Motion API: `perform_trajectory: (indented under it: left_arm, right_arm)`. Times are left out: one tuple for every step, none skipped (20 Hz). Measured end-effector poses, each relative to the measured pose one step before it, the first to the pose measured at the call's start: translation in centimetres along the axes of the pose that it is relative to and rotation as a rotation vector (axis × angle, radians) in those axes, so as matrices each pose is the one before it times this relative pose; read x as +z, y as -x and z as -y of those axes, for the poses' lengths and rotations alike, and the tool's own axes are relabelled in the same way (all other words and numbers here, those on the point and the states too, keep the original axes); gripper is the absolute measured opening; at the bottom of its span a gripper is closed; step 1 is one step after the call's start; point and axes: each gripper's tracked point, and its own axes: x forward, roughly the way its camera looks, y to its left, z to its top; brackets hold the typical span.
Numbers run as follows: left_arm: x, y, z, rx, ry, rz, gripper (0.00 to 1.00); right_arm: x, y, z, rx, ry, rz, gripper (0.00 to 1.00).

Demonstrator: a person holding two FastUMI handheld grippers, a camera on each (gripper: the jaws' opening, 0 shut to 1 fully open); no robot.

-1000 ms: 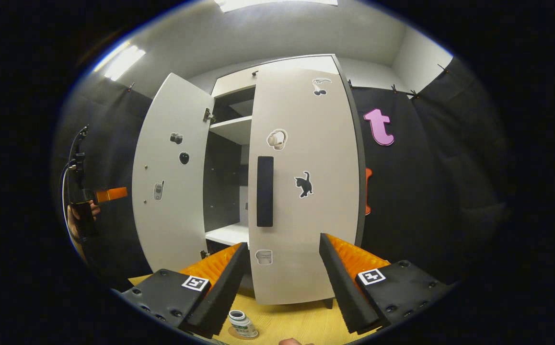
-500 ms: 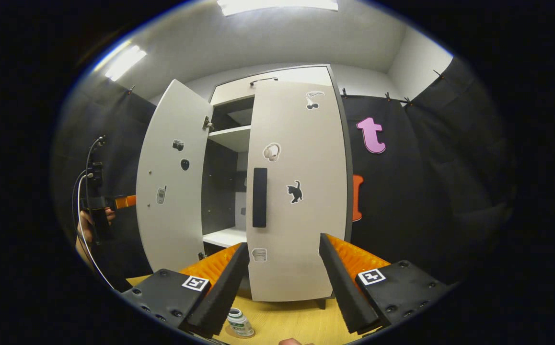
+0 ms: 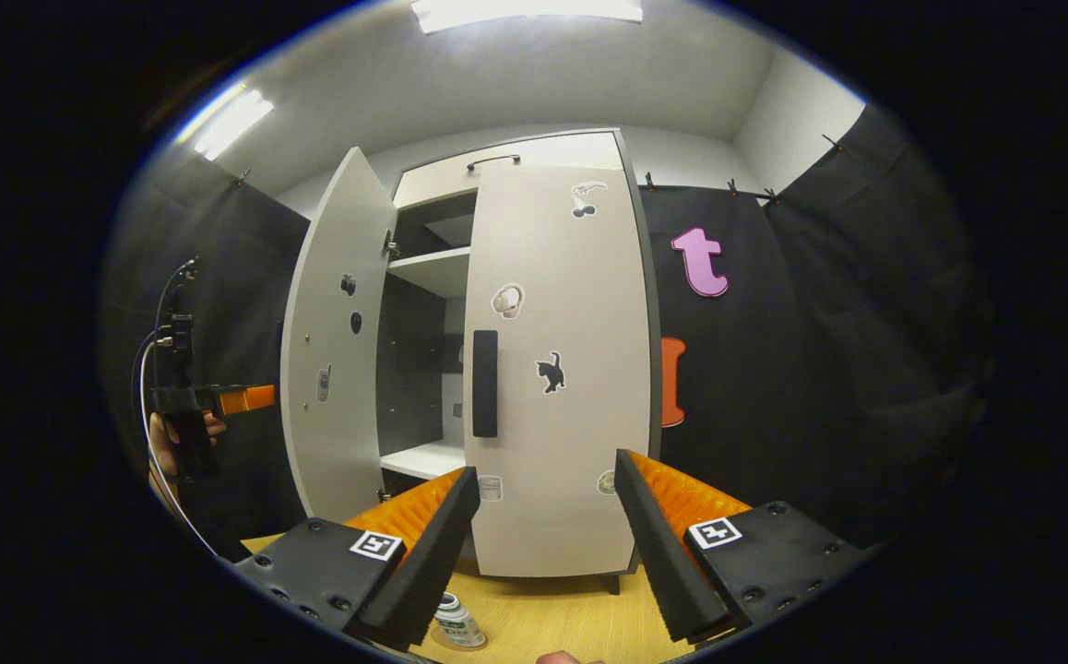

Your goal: Grasp the bottle in the cabinet with the left hand and place it on the coaster, then close the right door with the right hand and the left door with the left hand.

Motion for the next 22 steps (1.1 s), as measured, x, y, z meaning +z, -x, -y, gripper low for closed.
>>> perform_trajectory:
  left_arm:
    - [-0.176,0.016,0.382,-0.00879,0.00644,-0.00265,0.92]
    - [-0.041,-0.104,0.520,-0.00735,0.00241,-0.00095,0.92]
    - [-0.144,-0.155,0.569,-0.00824,-0.00030,-0.00307,0.92]
    - [-0.052,-0.136,0.677,-0.01283,-0.00274,-0.00358,0.97]
    - [-0.077,-0.203,0.741,-0.01329,-0.00672,-0.00246,0.97]
    - [-0.084,-0.406,0.590,-0.00870,-0.00904,0.00003,0.92]
    - [-0.174,-0.646,0.442,-0.00442,-0.00752,-0.00316,0.92]
    - [-0.070,-0.568,0.604,-0.00873,-0.00375,-0.00069,0.92]
    - [-0.125,-0.533,0.813,-0.02127,0.00330,-0.00259,0.92]
    - [-0.266,-0.575,1.017,-0.02926,0.01118,-0.01058,0.87]
    - [-0.544,-0.666,1.038,-0.03207,0.01058,-0.01844,0.92]
    - [-0.256,-0.598,0.969,-0.03252,0.00911,-0.02187,0.93]
    - [-0.170,-0.449,0.698,-0.01807,0.00549,-0.01199,0.94]
    - [-0.016,-0.242,0.379,-0.00379,0.00121,0.00227,0.92]
    - [0.053,-0.020,0.216,-0.00331,-0.00017,0.00757,0.94]
    - [0.095,-0.063,0.088,-0.00076,0.00023,0.00935,0.95]
    - [-0.004,0.062,0.073,0.00075,-0.00168,0.00551,0.94]
    - [0.040,0.083,0.025,0.00094,-0.00102,0.00449,0.95]
    - [-0.087,0.148,-0.021,-0.00002,0.00088,0.00125,0.94]
    - [-0.064,0.160,-0.051,0.00030,0.00125,-0.00152,0.95]
    - [-0.102,0.280,-0.003,-0.00081,-0.00142,-0.00065,0.95]
    - [0.014,0.254,0.010,-0.00006,-0.00307,0.00337,0.95]
  right_arm:
    - [0.035,0.140,0.141,-0.00456,0.00099,0.00073,0.97]
    - [0.121,0.170,0.162,-0.00588,-0.00035,0.00247,0.97]
    - [-0.005,0.079,0.147,-0.00530,-0.00159,0.00238,0.97]
    - [0.119,0.097,0.126,-0.00296,-0.00295,0.00339,0.97]
    - [0.070,0.208,0.091,-0.00236,-0.00571,0.00342,0.97]
    - [0.197,0.251,-0.041,0.00098,-0.00727,0.00508,0.97]
    - [0.071,0.092,-0.049,0.00223,-0.00547,0.00148,0.97]
    - [0.016,-0.012,0.048,0.00039,-0.00424,0.00007,0.97]
    - [-0.034,-0.081,0.077,-0.00089,-0.00028,-0.00205,0.97]
    - [-0.072,-0.154,0.074,-0.00346,0.00110,-0.00282,0.97]
    - [-0.064,-0.113,0.085,-0.00383,0.00123,-0.00413,0.97]
    - [-0.084,0.011,0.050,-0.00375,-0.00008,-0.00327,0.97]
    - [-0.106,0.054,0.093,-0.00195,-0.00094,-0.00334,0.97]
    - [-0.068,0.129,0.078,-0.00230,0.00060,-0.00381,0.97]
    - [-0.046,-0.016,0.156,-0.00374,0.00256,-0.00277,0.97]
    - [-0.084,-0.084,0.144,-0.00443,0.00392,-0.00197,0.97]
    - [-0.053,-0.014,0.136,-0.00376,0.00345,-0.00188,0.97]
    - [-0.059,-0.067,0.088,-0.00201,0.00073,-0.00150,0.97]
    - [-0.082,-0.040,0.040,0.00033,-0.00200,-0.00183,0.97]
    - [-0.089,-0.108,-0.073,0.00354,-0.00101,-0.00288,0.97]
    - [-0.198,-0.089,-0.101,0.00332,0.00333,-0.00341,0.97]
    - [-0.113,-0.079,0.067,-0.00240,0.00342,-0.00216,0.97]
